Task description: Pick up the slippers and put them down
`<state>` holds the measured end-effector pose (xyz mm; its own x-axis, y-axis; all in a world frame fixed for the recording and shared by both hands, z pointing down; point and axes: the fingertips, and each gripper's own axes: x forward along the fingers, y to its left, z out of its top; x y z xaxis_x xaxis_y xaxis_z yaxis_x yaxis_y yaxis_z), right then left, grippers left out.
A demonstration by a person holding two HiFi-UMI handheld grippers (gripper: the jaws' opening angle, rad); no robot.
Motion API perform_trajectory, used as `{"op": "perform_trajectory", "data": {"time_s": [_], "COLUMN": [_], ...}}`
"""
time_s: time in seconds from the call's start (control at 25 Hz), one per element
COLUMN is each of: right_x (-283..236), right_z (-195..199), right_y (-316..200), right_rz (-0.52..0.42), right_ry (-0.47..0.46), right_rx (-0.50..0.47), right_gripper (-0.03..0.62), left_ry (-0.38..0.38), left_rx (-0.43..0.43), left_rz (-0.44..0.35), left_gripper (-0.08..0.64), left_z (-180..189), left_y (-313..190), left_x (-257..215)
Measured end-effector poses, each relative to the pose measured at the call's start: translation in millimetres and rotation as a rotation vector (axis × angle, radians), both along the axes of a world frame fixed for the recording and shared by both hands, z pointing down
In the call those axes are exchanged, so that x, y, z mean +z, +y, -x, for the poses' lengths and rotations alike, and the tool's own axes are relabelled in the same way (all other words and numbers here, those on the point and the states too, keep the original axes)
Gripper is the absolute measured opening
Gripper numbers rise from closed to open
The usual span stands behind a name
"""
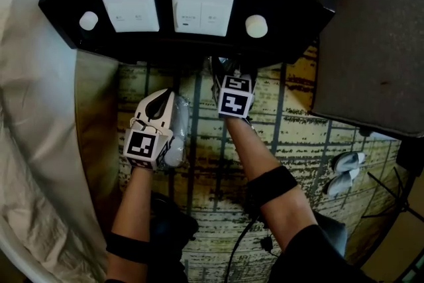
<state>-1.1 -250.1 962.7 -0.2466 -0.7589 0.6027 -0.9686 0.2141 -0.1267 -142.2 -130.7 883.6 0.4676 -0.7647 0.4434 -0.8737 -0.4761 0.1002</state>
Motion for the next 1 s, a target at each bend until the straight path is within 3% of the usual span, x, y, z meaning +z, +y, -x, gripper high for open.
{"op": "perform_trajectory", "data": {"time_s": [0.24, 0.4, 0.52, 0.64, 1.0], "right_x": [-30.2, -93.9, -171.9, -265.5, -533.6], "right_z": [-1.6, -5.5, -10.1, -14.9, -50.9], "right_y": [41.2, 81.6, 101.7, 120.9, 149.0], "right_rz": [0.052, 0.092, 0.084, 0.066, -0.007], "right_ry": [0.009, -0.016, 0.004, 0.014, -0.043], "right_rx": [-0.055, -0.109, -0.16, -0.212, -0.305], "right_gripper": [0.355, 0.268, 0.121, 0.014, 0.0], "left_ry": [-0.003, 0.006, 0.017, 0.022, -0.004], "left_rx": [-0.032, -0.051, -0.066, -0.073, -0.161], "left_rz": [0.015, 0.059, 0.095, 0.121, 0.105], "left_gripper": [0.002, 0.002, 0.002, 0.002, 0.002], "left_z": [9.8, 12.8, 10.3, 7.0, 17.6], "left_y": [22.1, 52.2, 72.1, 94.6, 139.2], "left_x": [-30.2, -97.7, -171.8, -255.2, -491.5]}}
